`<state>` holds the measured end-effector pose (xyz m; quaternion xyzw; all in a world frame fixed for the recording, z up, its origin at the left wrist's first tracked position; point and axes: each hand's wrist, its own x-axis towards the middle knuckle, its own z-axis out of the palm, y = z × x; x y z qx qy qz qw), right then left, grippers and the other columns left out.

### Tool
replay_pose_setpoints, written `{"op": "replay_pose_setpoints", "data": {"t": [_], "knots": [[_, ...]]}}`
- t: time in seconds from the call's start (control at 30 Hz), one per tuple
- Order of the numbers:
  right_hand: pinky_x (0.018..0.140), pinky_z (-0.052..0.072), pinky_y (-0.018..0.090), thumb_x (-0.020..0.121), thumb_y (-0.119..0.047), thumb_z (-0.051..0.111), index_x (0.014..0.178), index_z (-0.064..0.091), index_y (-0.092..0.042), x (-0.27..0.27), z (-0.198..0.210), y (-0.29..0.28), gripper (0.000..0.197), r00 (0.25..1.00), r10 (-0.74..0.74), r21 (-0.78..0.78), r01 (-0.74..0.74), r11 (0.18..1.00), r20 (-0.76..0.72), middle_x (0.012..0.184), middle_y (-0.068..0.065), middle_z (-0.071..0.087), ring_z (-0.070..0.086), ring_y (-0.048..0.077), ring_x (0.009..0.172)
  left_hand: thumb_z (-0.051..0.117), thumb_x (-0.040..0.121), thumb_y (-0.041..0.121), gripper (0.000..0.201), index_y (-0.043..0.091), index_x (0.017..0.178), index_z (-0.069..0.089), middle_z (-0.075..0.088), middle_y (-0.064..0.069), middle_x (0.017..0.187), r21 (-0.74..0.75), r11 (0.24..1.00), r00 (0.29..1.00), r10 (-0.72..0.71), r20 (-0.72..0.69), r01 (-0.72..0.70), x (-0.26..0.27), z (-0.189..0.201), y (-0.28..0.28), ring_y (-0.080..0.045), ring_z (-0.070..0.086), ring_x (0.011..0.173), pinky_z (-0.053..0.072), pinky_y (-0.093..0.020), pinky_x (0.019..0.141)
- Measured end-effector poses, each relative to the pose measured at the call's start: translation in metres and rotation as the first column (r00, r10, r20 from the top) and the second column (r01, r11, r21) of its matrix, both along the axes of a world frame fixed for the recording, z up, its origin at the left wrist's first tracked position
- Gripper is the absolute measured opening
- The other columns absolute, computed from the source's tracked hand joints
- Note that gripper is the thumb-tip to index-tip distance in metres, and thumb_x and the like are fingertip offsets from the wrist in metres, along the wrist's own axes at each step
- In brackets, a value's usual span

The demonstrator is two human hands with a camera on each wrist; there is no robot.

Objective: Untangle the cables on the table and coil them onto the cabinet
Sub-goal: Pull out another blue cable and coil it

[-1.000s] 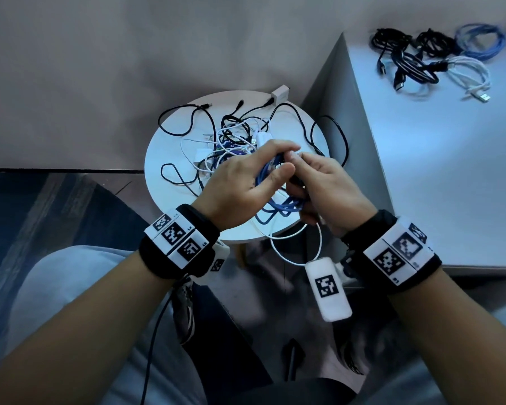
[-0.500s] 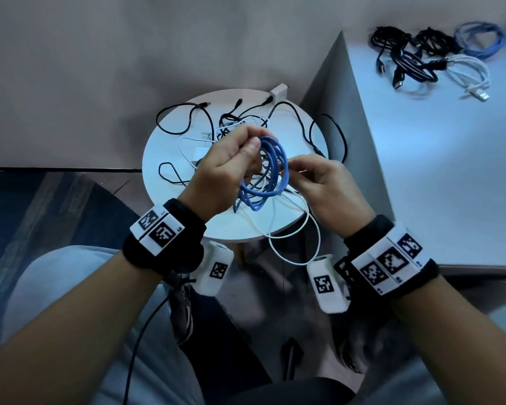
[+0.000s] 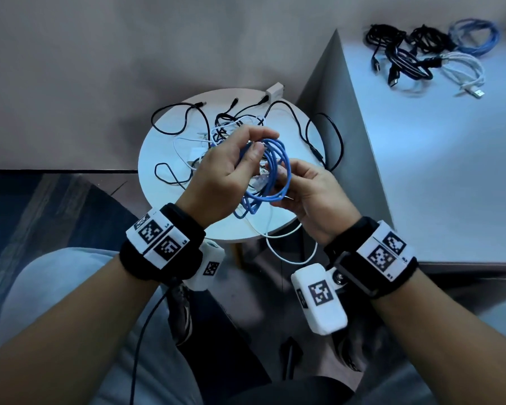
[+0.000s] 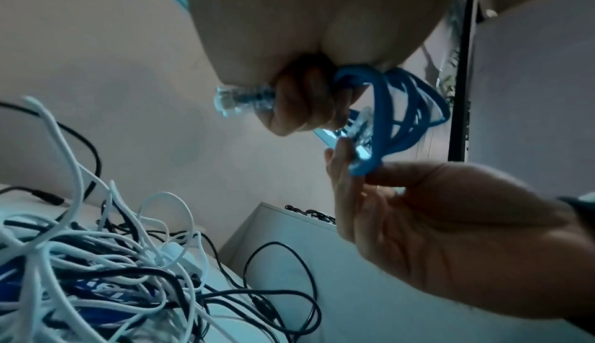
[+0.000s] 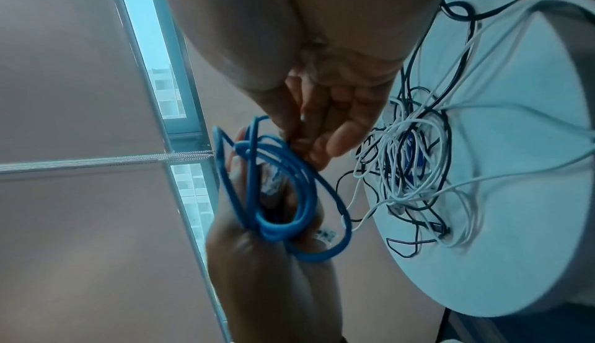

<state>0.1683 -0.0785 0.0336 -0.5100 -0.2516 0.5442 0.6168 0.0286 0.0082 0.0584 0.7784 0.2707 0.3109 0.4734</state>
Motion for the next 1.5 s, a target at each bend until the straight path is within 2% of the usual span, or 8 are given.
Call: {"op": "replay_pose_setpoints", "data": {"t": [0.3,0.5,0.6,0.8,0.93,1.1,1.27,1.5], "knots": [[0.077,0.038,0.034,0.089,-0.037,0.053,0.098,0.069,-0.011,0.005,0.015,-0.003,0.032,0.928,0.176,0.015,-0.181,0.983,-0.329,0.080,0.003,0.056,0.052,0.015,0.073,0.041,0.104,0.018,0.038,0.024,0.138,0.057,0.069,0.000,0.082,0.485,0.872,0.982,0.143,-0.126,-0.065,0.001,-0.008,-0.005,-0.016,0.058,0.063,0.051,-0.042,0.061],[0.077,0.043,0.030,0.095,-0.018,0.062,0.102,0.064,-0.016,-0.010,0.010,-0.004,0.007,0.974,0.150,0.038,-0.158,0.987,0.172,0.076,-0.010,0.062,0.056,0.007,0.073,0.036,0.101,0.028,0.033,0.016,0.122,0.058,0.071,-0.006,0.085,0.485,0.863,0.934,0.279,-0.222,-0.143,0.006,-0.012,-0.012,-0.033,0.063,0.077,0.048,-0.044,0.066],[0.082,0.051,0.032,0.096,-0.012,0.058,0.142,0.046,-0.010,-0.007,0.011,-0.003,0.047,0.950,0.147,0.038,-0.164,0.986,0.274,0.095,-0.003,0.065,0.061,0.012,0.088,0.034,0.103,0.035,0.033,0.015,0.116,0.057,0.070,-0.003,0.084,0.428,0.887,0.927,0.293,-0.233,-0.173,0.005,-0.010,-0.008,-0.032,0.064,0.079,0.048,-0.045,0.069],[0.085,0.054,0.058,0.084,-0.054,0.042,0.153,0.014,-0.043,-0.003,-0.001,-0.002,0.076,0.672,0.196,-0.114,-0.164,0.980,0.714,0.099,0.007,0.068,0.067,0.033,0.089,0.044,0.100,0.032,0.026,0.015,0.106,0.062,0.056,0.010,0.065,0.382,0.886,0.915,0.354,-0.192,-0.263,0.007,-0.013,-0.004,-0.021,0.056,0.065,0.042,-0.037,0.064],[0.091,0.055,0.053,0.094,-0.036,0.045,0.159,0.014,-0.025,0.004,0.007,-0.001,0.073,0.719,0.174,-0.085,-0.159,0.984,0.673,0.099,0.002,0.068,0.068,0.026,0.095,0.053,0.098,0.027,0.016,0.017,0.094,0.066,0.058,0.012,0.061,0.253,0.902,0.909,0.393,-0.140,-0.350,0.005,-0.011,0.002,-0.010,0.056,0.059,0.047,-0.033,0.063],[0.081,0.051,0.049,0.100,-0.019,0.050,0.148,0.045,-0.014,0.010,0.026,-0.008,0.048,0.366,0.065,-0.017,-0.134,0.991,0.928,0.094,0.012,0.074,0.066,0.037,0.089,0.054,0.097,0.029,0.017,0.019,0.089,0.064,0.063,0.006,0.064,0.230,0.902,0.910,0.399,-0.113,-0.366,0.008,-0.008,0.002,-0.019,0.062,0.063,0.052,-0.042,0.064],[0.076,0.051,0.047,0.100,-0.021,0.051,0.153,0.036,-0.021,0.003,0.021,-0.013,0.056,0.147,0.108,-0.084,-0.157,0.984,0.983,0.095,0.013,0.073,0.065,0.038,0.089,0.063,0.091,0.041,0.024,0.019,0.086,0.059,0.064,0.002,0.066,0.041,0.960,0.947,0.279,-0.158,-0.276,0.006,-0.011,0.004,-0.021,0.063,0.065,0.056,-0.046,0.067],[0.064,0.032,0.036,0.100,-0.015,0.047,0.153,0.035,-0.016,0.001,0.015,-0.013,0.054,0.095,0.135,-0.122,-0.138,0.983,0.986,0.091,0.010,0.070,0.062,0.035,0.084,0.062,0.093,0.054,0.035,0.020,0.085,0.065,0.062,0.003,0.061,-0.079,0.993,0.970,0.068,-0.233,-0.089,0.004,-0.008,0.004,-0.008,0.059,0.058,0.045,-0.032,0.063]]}}
